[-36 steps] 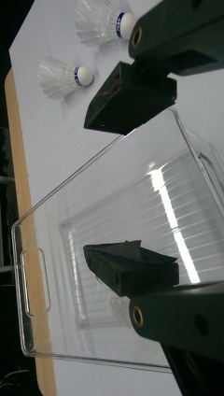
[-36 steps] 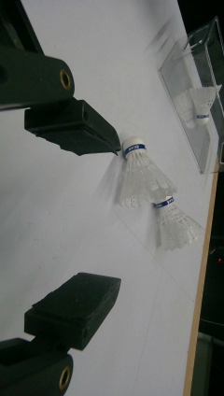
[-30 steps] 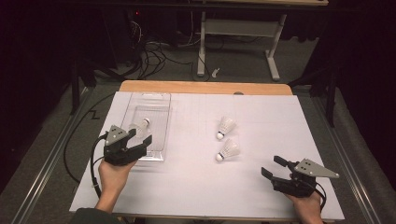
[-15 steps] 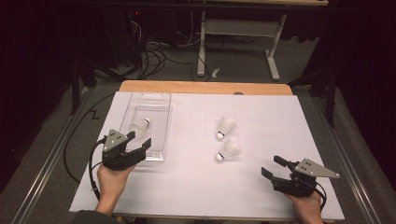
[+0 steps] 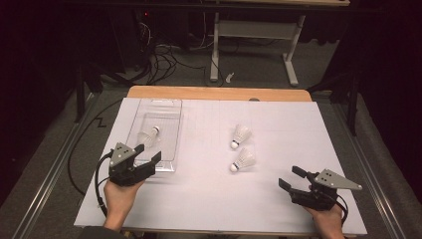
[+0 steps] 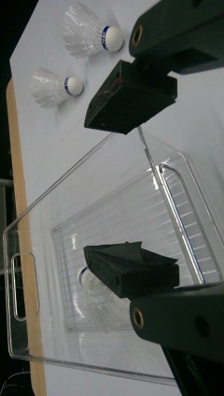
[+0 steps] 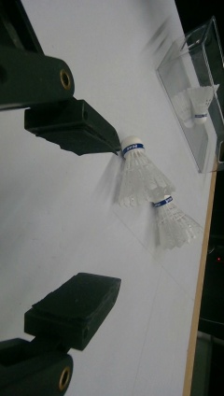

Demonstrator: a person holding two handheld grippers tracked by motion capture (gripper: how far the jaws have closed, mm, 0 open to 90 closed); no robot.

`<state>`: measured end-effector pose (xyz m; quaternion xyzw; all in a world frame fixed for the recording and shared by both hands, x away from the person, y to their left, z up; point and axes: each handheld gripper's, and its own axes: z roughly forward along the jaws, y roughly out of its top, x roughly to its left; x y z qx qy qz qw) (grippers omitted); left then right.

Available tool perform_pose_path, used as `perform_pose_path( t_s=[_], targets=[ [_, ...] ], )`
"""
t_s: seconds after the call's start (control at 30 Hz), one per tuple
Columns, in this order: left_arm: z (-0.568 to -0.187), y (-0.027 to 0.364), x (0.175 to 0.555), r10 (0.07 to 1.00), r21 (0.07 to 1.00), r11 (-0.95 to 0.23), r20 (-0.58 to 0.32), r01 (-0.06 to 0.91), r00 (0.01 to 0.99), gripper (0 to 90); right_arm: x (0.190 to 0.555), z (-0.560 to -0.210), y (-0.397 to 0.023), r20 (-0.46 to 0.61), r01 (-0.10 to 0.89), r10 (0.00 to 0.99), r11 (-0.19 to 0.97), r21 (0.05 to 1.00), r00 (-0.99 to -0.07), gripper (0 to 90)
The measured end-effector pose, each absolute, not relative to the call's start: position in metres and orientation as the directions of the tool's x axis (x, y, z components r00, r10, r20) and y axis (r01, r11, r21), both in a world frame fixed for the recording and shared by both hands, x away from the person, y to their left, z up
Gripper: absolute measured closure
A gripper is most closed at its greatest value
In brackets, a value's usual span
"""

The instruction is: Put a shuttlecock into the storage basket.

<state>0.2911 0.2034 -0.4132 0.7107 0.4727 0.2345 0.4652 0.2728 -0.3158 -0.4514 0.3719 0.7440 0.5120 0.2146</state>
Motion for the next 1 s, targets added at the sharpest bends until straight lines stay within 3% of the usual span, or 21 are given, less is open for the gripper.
perform_pose_path(
  t_s=[1.0],
  targets=[
    [-0.415, 0.182, 0.293, 0.859, 0.883, -0.145, -0.112, 0.446, 0.5, 34.3, 0.271, -0.451, -0.316, 0.057, 0.327, 0.77, 0.202, 0.923, -0.636, 29.7]
  ],
)
